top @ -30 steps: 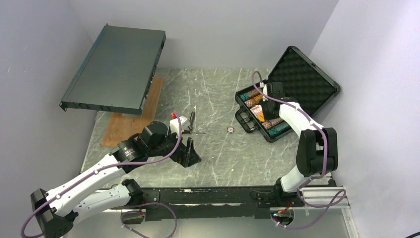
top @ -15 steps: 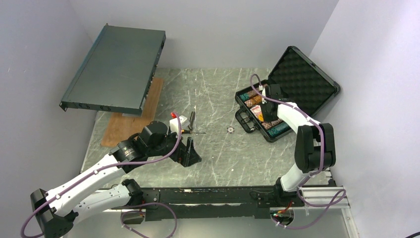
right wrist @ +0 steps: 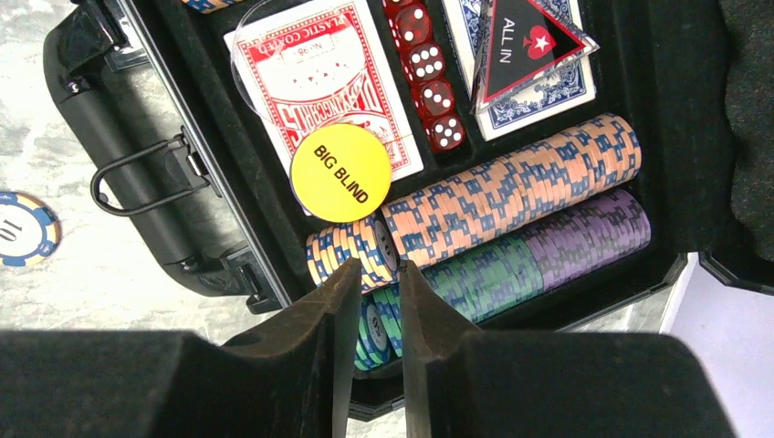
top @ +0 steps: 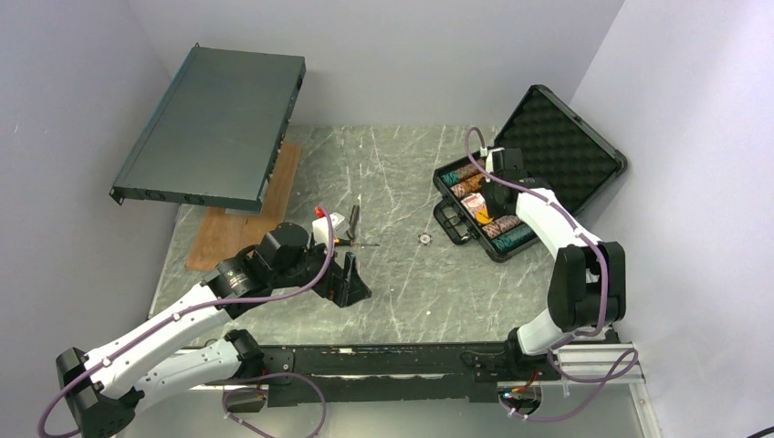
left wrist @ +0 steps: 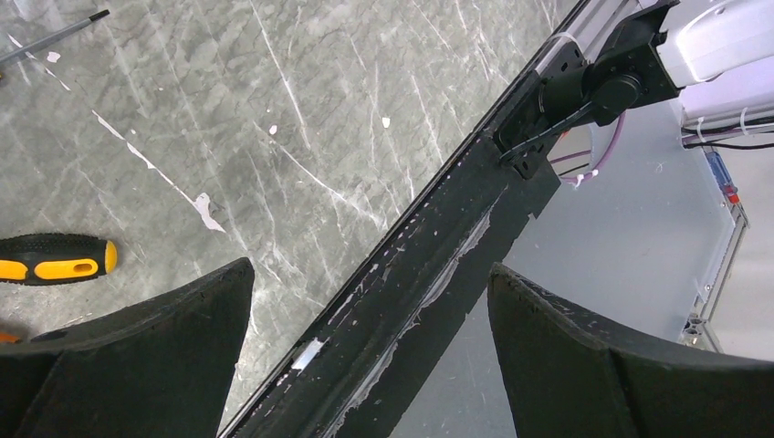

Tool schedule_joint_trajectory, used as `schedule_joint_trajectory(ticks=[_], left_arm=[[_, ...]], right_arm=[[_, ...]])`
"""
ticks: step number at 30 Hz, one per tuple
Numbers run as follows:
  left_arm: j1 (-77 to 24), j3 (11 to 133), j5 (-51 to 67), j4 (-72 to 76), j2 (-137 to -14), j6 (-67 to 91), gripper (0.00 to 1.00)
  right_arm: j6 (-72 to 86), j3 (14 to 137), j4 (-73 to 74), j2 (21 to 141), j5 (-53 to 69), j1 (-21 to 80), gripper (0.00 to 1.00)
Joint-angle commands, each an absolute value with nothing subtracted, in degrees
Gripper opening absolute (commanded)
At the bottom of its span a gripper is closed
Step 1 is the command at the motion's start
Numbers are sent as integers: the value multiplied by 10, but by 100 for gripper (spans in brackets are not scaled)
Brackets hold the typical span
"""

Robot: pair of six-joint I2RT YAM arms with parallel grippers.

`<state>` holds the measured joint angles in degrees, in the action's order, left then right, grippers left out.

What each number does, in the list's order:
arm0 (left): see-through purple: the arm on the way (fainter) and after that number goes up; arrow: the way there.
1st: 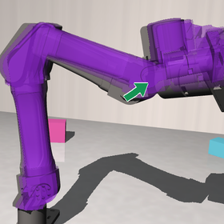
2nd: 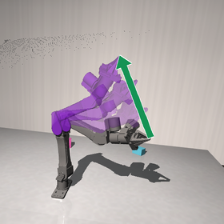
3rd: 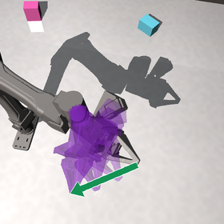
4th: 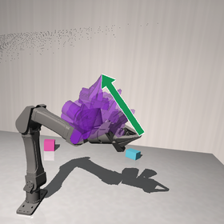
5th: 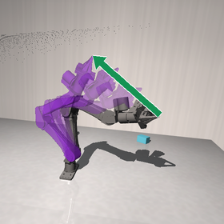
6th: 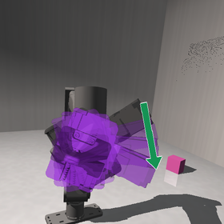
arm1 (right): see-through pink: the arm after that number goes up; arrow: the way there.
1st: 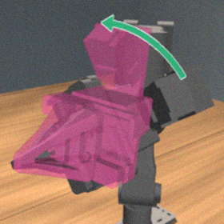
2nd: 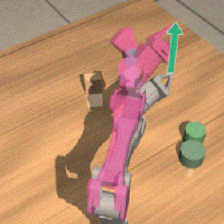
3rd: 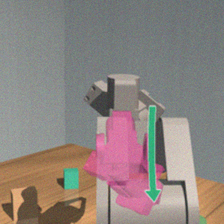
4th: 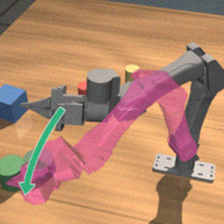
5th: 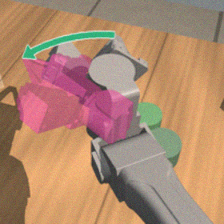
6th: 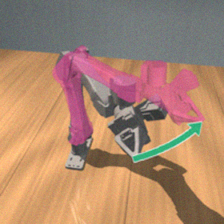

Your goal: Pack up texas hold em set

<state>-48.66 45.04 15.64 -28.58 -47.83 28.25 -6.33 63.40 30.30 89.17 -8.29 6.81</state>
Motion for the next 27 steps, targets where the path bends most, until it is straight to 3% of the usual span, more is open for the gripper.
schedule_joint_trajectory(ticks=[1, 7, 17, 25, 27], left_arm=[[-485, 472, 170, -274, -475, 292, 99], [-485, 470, 165, -283, -466, 292, 99], [-485, 462, 162, -281, -458, 295, 99], [-485, 458, 161, -256, -489, 299, 99], [-486, 460, 161, -236, -517, 303, 99]], right_arm=[[-63, 639, 291, 887, -81, 69, 24], [-69, 615, 278, 920, -92, 64, 12], [-62, 638, 301, 928, -106, 70, 9], [-7, 627, 273, 795, -49, 122, 45], [50, 595, 242, 747, -46, 122, 64]])
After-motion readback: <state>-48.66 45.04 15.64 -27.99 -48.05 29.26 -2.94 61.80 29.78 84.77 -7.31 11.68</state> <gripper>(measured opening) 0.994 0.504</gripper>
